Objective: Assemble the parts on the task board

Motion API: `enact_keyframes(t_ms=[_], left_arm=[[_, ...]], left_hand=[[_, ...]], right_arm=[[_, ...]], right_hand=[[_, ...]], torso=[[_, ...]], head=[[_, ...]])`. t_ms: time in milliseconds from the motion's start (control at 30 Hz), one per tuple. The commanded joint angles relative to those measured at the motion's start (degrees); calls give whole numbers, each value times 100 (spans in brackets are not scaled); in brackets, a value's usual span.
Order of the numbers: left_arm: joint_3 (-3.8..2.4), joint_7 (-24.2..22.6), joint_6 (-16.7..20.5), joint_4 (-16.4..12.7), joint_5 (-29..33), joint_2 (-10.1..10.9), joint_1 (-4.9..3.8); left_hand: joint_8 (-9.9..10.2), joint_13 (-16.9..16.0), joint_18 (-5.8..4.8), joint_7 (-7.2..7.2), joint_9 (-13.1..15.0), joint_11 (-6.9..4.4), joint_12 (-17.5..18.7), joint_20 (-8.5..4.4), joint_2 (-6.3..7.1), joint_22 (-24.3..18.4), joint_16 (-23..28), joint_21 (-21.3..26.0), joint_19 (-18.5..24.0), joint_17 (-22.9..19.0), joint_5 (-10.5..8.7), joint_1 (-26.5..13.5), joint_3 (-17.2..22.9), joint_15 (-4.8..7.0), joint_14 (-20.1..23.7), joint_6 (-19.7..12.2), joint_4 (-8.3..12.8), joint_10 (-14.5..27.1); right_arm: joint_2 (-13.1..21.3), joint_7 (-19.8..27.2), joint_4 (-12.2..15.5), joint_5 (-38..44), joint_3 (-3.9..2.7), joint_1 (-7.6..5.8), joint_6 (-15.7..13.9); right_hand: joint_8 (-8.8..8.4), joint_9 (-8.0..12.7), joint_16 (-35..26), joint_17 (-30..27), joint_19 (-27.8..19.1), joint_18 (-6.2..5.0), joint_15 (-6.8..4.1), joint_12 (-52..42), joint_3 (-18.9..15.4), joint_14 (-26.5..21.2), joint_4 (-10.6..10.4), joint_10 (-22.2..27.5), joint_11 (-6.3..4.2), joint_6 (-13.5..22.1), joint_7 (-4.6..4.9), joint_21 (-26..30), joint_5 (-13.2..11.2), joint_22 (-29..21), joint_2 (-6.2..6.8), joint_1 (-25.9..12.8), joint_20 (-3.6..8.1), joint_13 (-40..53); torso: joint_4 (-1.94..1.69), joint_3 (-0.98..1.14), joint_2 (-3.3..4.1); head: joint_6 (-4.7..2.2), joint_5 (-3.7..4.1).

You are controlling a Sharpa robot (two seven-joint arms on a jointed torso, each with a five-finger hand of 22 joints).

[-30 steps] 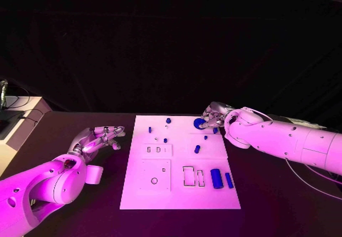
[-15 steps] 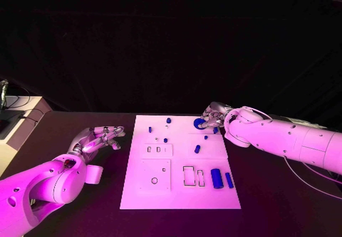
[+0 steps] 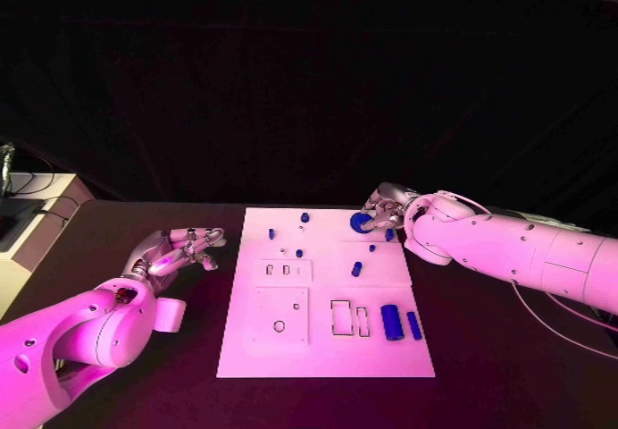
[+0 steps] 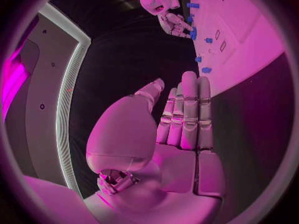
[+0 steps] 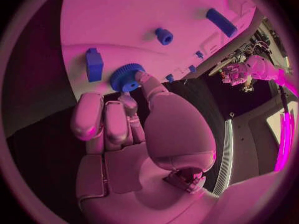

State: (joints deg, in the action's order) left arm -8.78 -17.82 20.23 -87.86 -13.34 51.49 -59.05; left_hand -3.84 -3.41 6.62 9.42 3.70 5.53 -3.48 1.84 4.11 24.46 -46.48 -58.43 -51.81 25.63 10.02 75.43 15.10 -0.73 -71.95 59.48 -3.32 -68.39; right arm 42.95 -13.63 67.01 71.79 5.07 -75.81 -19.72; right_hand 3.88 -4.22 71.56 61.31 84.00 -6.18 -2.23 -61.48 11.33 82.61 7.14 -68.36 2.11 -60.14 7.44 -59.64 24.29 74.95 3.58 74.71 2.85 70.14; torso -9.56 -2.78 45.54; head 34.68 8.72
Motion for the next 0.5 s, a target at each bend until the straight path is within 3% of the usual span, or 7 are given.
enact_keyframes(t_ms=[33, 100, 233, 500], left_arm=[[-4, -3, -98, -13, -21, -10, -2], [-4, 8, -98, -15, -21, -11, -2], [-4, 24, -96, -15, -21, -9, -1], [-4, 34, -100, -16, -21, -14, 0]], left_hand=[[22, -4, 116, 0, 0, 7, 8, 1, -29, -5, -37, -20, 40, -9, -31, 8, -1, -5, 27, -55, 21, 36], [22, -4, 116, 1, 0, 7, 8, 1, -31, -6, -37, -21, 40, -10, -31, 8, 0, -5, 27, -55, 21, 36], [22, -3, 117, 2, 0, 7, 8, 0, -47, -8, -38, -25, 40, -11, -27, 13, 11, -5, 27, -53, 19, 36], [21, -3, 118, 1, 0, 6, 8, 0, -54, -10, -40, -29, 40, -12, -24, 24, 25, -4, 27, -51, 24, 37]], right_arm=[[11, 43, 23, 200, 30, 42, -17], [26, 71, 58, 224, 30, 44, -130], [45, 138, 126, 236, 30, 46, -368], [86, 151, 413, 299, 27, 49, -717]], right_hand=[[55, -30, 10, 22, 340, 6, -35, -34, 171, 5, 116, -18, -66, -175, 42, -34, -95, 804, -96, 60, 39, 10], [66, -34, 6, 28, 339, 11, -36, -29, 147, 8, 69, -29, -70, -216, 16, -45, -419, 805, -121, -63, 43, 5], [89, -41, 0, 46, 340, 20, -53, -40, 57, 17, -11, -73, -87, -281, -24, -65, -831, 806, -111, -163, 57, 13], [77, -35, 12, 97, 348, 34, -63, -67, 8, 34, -20, -133, -97, -314, -35, -112, -743, 814, -86, -107, 74, 48]], torso=[[-3, -3, -2], [-10, -7, -2], [-5, -8, -9], [-5, -9, -5]], head=[[-13, 1], [-17, 0], [-20, -20], [-29, -29]])
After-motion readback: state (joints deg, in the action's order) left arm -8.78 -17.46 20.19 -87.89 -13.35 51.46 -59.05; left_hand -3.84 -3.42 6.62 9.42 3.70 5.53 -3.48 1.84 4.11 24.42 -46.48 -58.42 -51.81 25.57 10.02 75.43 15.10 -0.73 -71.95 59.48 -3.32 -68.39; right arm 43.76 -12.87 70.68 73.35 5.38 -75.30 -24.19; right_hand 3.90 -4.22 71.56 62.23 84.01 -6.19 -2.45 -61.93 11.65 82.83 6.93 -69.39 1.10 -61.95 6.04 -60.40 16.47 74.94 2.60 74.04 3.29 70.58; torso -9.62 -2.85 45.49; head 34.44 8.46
